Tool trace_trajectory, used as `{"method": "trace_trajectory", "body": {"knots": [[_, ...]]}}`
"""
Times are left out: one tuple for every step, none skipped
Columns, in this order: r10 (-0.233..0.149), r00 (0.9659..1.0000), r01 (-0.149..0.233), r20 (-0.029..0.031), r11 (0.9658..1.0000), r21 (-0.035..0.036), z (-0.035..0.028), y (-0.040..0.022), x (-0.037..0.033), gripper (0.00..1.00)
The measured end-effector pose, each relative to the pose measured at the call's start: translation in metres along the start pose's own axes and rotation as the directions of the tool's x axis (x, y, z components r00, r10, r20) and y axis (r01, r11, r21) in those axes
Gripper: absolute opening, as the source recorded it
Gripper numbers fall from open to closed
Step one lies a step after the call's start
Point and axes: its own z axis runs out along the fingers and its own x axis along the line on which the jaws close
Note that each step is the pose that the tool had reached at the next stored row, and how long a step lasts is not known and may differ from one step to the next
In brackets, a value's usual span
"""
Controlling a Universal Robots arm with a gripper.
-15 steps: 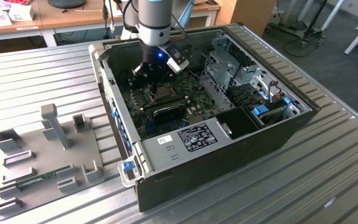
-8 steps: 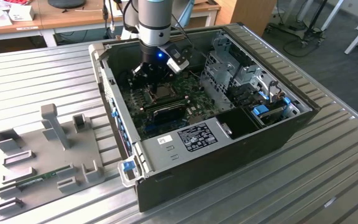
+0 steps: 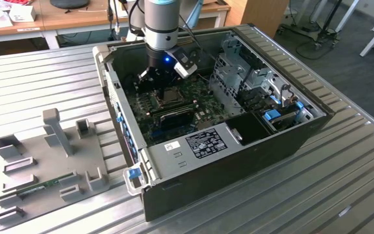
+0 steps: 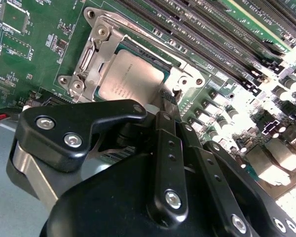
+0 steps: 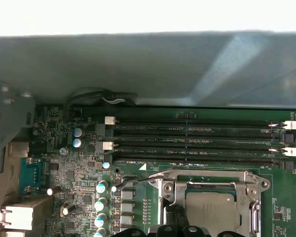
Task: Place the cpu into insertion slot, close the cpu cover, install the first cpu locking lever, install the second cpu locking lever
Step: 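Close the cpu cover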
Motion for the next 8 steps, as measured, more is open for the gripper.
{"method": "trace_trajectory", "body": {"knots": [[0.0,1.0,0.0,0.0,1.0,0.0,0.0,0.0,0.0,0.11],[0.0,1.0,0.0,0.0,1.0,0.0,0.0,0.0,0.0,0.11],[0.0,1.0,0.0,0.0,1.0,-0.0001,0.0001,0.0,0.0,0.11],[0.0,1.0,0.0,0.0003,1.0,-0.0005,0.0006,0.0001,0.0,0.11],[0.0,1.0,0.0,0.0003,1.0,-0.0005,0.0011,0.0001,-0.0001,0.11],[0.0,1.0,0.0,0.0002,1.0,-0.0003,0.0017,0.0,0.0,0.11],[0.0,1.0,0.0,0.0001,1.0,-0.0002,0.0021,0.0,0.0,0.11],[0.0,1.0,0.0,0.0,1.0,-0.0001,0.0022,0.0,0.0,0.11]]}}
